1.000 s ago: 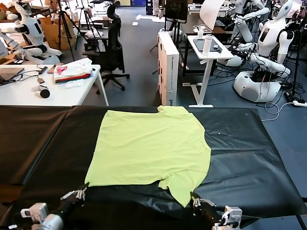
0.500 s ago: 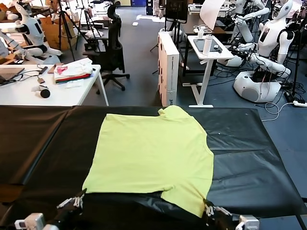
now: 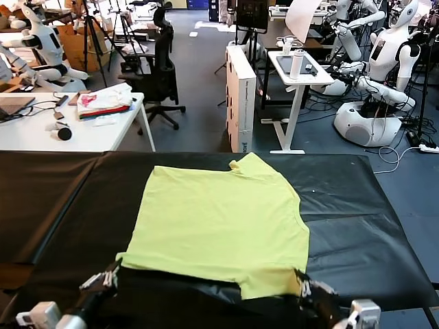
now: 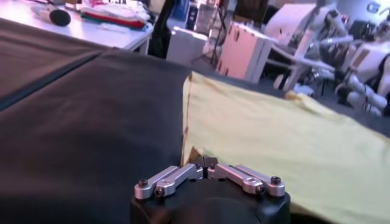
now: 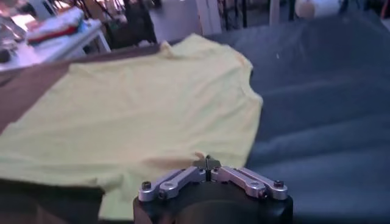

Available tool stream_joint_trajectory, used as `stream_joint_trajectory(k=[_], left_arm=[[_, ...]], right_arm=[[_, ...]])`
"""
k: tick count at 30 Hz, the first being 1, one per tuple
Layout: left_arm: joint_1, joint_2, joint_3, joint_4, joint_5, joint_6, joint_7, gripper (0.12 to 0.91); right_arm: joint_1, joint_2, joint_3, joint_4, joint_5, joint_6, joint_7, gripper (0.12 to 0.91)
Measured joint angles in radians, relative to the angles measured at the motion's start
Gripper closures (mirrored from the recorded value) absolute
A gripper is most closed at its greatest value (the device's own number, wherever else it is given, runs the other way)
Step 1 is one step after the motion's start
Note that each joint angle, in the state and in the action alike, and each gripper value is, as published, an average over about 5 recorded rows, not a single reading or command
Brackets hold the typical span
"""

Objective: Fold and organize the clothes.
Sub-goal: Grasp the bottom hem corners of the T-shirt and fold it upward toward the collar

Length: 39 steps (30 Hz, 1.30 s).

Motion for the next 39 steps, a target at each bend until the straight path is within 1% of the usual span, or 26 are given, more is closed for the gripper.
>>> stream_joint_trajectory(k=[3,7,13,21,28,36,39], left_arm=[[-0.066,-0.003,0.025,0.029,0.02,-0.017,0.003,0.883],[-0.132,-0.008,0.052,0.068,0.057,-0.044,-0.002,0.883],[-0.21,0.001,0.085,0.136,0.063,-0.047,-0.004,0.883],[-0.317,0.001,0.122,0.237,0.085,-0.048,0.001,0.883],[-0.382,0.019,0.134,0.312,0.084,-0.048,0.004,0.883],[-0.428,0.028,0.148,0.372,0.084,-0.052,0.011,0.883],[-0.441,0.027,0.155,0.387,0.088,-0.052,0.011,0.883]], right_arm=[[0.083,-0.001,-0.017,-0.063,0.005,-0.001,-0.001,0.887],[0.194,-0.005,-0.044,-0.149,0.014,-0.003,-0.003,0.887],[0.334,-0.012,-0.091,-0.259,0.025,-0.004,-0.005,0.887],[0.473,-0.001,-0.162,-0.394,0.014,-0.001,-0.006,0.887],[0.538,0.012,-0.196,-0.47,0.003,0.001,-0.008,0.887],[0.561,0.02,-0.205,-0.505,-0.002,0.003,-0.012,0.887],[0.557,0.019,-0.201,-0.504,-0.003,0.0,-0.021,0.886]])
